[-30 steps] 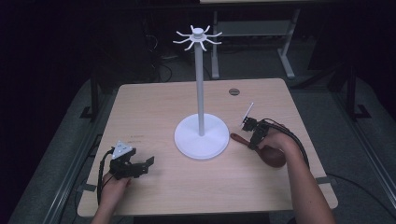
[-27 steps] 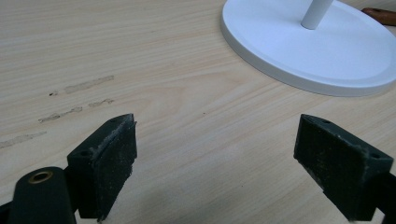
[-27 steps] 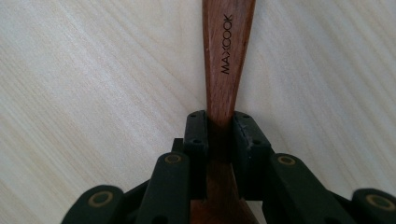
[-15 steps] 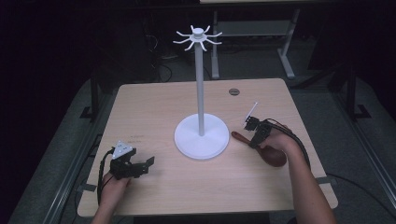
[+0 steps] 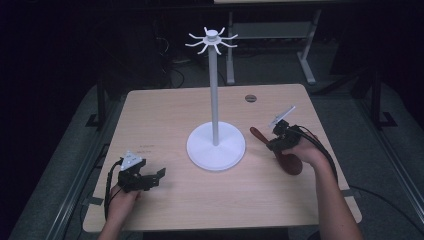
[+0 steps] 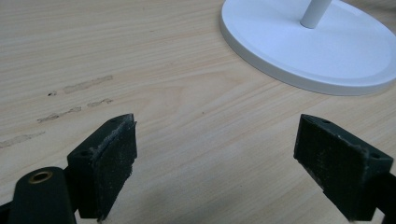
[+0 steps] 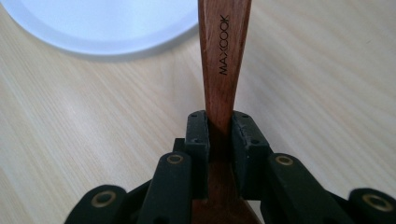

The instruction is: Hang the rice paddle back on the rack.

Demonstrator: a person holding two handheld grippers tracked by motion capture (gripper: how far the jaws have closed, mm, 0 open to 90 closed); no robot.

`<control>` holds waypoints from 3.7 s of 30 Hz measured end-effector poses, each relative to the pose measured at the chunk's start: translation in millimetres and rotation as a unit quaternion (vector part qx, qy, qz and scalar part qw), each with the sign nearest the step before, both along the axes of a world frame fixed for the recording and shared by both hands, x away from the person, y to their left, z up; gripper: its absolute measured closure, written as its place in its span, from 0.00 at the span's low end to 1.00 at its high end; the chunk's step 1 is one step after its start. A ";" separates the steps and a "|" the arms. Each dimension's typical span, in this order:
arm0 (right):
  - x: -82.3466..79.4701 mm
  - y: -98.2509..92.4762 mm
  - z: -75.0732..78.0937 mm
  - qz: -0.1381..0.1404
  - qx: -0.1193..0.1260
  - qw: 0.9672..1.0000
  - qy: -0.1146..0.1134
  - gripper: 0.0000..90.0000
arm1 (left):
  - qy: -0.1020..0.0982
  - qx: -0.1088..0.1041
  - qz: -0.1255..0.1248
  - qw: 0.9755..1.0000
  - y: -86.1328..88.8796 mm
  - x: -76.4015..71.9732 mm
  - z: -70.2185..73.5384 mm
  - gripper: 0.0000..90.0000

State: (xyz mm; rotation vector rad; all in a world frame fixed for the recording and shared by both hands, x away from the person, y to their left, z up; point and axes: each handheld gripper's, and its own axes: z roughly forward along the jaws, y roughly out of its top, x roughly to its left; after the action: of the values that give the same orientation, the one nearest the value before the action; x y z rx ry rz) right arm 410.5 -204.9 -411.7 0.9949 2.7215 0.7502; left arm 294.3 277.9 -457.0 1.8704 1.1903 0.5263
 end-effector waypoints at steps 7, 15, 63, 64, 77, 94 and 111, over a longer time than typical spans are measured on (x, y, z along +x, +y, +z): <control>-4.0 -14.6 5.3 -0.020 0.061 0.998 -0.021 0.86 | -0.001 0.000 0.000 1.000 0.0 -0.2 -0.2 0.14; -4.3 -21.4 9.1 -0.039 0.098 0.994 -0.033 0.86 | -0.001 -0.001 0.001 1.000 0.4 -0.2 0.0 0.14; -44.5 -16.2 91.2 0.020 0.328 0.926 -0.185 0.86 | -0.002 0.007 -0.003 1.000 -1.6 0.9 -0.1 0.14; -44.5 -16.2 91.2 0.020 0.328 0.926 -0.185 0.86 | -0.002 0.007 -0.003 1.000 -1.2 0.8 -0.1 0.14; -42.9 0.2 121.8 0.040 0.339 0.916 -0.213 0.86 | -0.002 -0.003 0.006 1.000 0.3 0.5 -0.3 0.14; -31.1 19.0 164.3 0.062 0.366 0.900 -0.230 0.86 | -0.002 -0.005 0.009 1.000 1.0 0.1 0.0 0.14; -19.9 43.5 191.6 0.091 0.373 0.892 -0.238 0.86 | 0.001 -0.005 0.006 1.000 1.2 0.7 -0.5 0.14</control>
State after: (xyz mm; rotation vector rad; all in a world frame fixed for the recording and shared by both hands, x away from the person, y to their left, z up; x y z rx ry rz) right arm 390.5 -161.4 -220.0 0.5254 2.1087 1.8726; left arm 295.0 279.1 -457.4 1.8563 1.2039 0.5240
